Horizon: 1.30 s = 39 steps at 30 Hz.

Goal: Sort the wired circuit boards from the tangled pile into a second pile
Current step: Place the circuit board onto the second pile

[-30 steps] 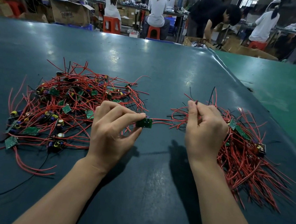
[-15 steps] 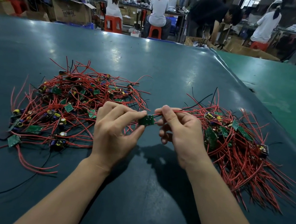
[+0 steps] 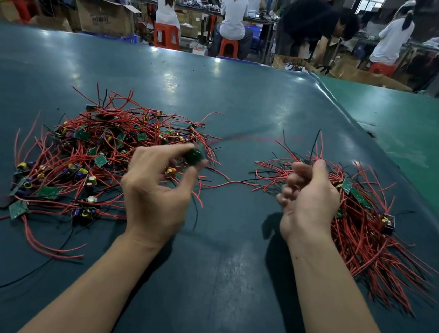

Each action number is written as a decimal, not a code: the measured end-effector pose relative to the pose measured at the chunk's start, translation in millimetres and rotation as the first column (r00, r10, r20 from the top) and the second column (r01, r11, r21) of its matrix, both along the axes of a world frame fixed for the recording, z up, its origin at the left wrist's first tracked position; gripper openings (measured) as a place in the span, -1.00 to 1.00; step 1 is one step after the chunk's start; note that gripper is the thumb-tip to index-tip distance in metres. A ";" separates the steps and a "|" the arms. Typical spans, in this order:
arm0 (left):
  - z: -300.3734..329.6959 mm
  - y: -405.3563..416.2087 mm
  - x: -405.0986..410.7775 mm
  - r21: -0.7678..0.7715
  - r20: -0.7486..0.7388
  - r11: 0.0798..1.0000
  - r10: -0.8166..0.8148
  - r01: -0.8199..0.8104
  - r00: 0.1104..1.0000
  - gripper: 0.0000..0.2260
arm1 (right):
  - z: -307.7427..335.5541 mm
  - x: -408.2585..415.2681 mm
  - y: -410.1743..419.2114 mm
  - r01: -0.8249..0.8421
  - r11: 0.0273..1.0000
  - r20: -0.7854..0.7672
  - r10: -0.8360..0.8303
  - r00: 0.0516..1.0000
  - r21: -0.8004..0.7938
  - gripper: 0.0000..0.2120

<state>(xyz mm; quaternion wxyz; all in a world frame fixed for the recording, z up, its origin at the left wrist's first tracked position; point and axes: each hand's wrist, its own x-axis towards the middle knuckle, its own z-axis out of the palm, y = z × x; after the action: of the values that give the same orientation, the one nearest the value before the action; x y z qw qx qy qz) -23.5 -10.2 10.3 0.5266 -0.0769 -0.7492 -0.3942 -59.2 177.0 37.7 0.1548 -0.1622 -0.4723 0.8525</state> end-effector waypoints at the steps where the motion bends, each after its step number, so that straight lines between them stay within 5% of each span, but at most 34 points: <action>1: 1.8 0.0 -0.4 0.110 -0.003 0.994 -0.008 0.008 1.000 -0.81 | -0.3 0.6 -1.5 -0.034 0.999 0.018 0.034 0.999 0.031 -0.61; 5: 7.8 3.0 -1.7 0.500 0.005 0.856 -0.153 0.130 0.988 -0.83 | -4.5 9.0 -19.7 -0.255 0.915 0.030 0.258 0.966 0.313 -0.67; 9: 11.9 6.6 -3.1 0.651 -0.047 0.696 -0.363 0.304 0.931 -0.84 | -10.1 18.3 -31.6 -0.488 0.717 0.048 0.538 0.841 0.498 -0.66; 11: 10.9 7.1 -4.6 0.728 -0.062 0.568 -0.503 0.384 0.862 -0.86 | -12.5 20.6 -34.8 -0.550 0.637 0.082 0.610 0.788 0.540 -0.67; 14: 7.2 11.6 -5.7 0.792 -0.036 0.401 -0.723 0.461 0.690 -0.93 | -12.5 20.4 -37.5 -0.556 0.663 0.015 0.636 0.772 0.501 -0.77; 20: 3.0 15.3 -7.0 0.771 0.137 0.522 -0.695 0.365 0.706 -0.91 | -9.8 22.7 -34.6 -0.472 0.710 -0.161 0.626 0.763 0.522 -0.74; 26: 9.6 14.2 -5.4 0.880 0.038 0.349 -0.730 0.324 0.683 -0.75 | -9.1 24.2 -35.6 -0.538 0.696 -0.129 0.661 0.740 0.475 -0.78; 34: 5.0 13.7 -4.3 0.721 0.252 0.615 -0.663 0.320 0.705 -0.76 | -17.0 24.3 -38.4 -0.441 0.557 -0.069 0.672 0.738 0.704 -0.68; 39: 2.1 18.1 -3.5 0.614 0.305 0.716 -0.603 0.332 0.737 -0.63 | -14.2 25.0 -39.1 -0.161 0.667 -0.228 0.456 0.860 0.728 -0.83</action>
<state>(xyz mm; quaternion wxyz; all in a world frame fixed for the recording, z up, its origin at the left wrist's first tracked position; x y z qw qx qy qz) -27.1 7.9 12.4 0.1996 -0.0238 -0.6733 -0.7115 -34.2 138.0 23.5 0.1445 0.1651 -0.7329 0.6440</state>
